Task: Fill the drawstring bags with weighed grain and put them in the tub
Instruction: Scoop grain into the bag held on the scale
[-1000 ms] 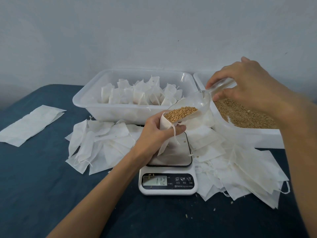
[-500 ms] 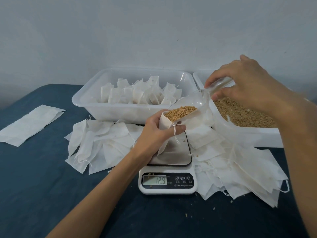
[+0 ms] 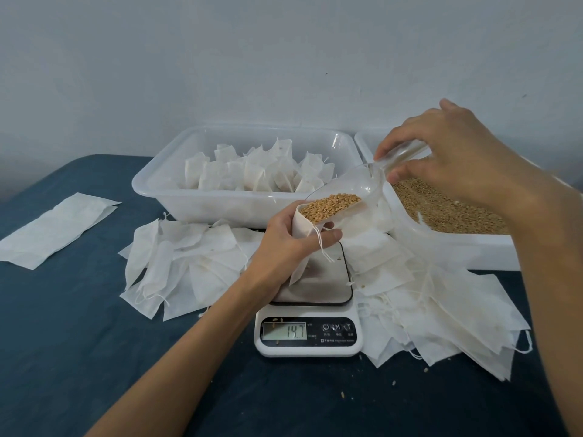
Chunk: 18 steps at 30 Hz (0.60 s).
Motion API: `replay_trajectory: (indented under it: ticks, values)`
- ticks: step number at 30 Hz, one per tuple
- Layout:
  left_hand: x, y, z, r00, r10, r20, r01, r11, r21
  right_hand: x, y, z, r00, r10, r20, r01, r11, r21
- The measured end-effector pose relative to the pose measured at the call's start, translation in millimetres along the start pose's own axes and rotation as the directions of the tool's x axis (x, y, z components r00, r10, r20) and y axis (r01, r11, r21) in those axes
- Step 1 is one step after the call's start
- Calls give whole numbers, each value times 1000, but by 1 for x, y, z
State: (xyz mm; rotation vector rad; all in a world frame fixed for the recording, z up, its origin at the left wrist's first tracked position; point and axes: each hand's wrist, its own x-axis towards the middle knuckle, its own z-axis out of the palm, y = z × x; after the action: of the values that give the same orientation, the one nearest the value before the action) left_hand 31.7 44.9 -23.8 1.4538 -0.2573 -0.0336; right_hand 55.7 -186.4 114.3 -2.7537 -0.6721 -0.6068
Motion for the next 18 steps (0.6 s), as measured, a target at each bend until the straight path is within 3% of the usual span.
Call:
replay_trajectory:
  ticks: [18]
  values:
    - [-1, 1, 1, 1000, 0, 9, 0, 1000, -9, 2, -5, 0, 992, -107, -59, 98, 986, -134]
